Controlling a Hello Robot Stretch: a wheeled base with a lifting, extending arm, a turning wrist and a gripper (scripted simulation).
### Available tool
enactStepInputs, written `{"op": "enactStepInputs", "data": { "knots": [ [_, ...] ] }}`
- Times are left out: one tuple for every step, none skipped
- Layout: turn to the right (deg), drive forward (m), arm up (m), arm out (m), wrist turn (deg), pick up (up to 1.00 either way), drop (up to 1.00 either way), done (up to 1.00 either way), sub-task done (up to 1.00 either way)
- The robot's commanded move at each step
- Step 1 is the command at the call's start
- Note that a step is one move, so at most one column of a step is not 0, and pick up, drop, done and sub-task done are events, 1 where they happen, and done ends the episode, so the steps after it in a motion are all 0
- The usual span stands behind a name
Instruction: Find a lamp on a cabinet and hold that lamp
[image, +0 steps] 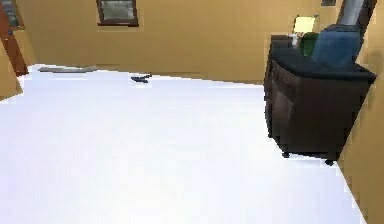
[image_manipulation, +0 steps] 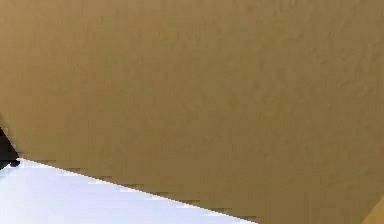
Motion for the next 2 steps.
{"op": "enactStepInputs", "data": {
  "knots": [
    [0.0,0.20,0.00,0.00,0.0,0.00,0.00,0.00,0.00],
    [0.0,0.50,0.00,0.00,0.0,0.00,0.00,0.00,0.00]
  ]
}}
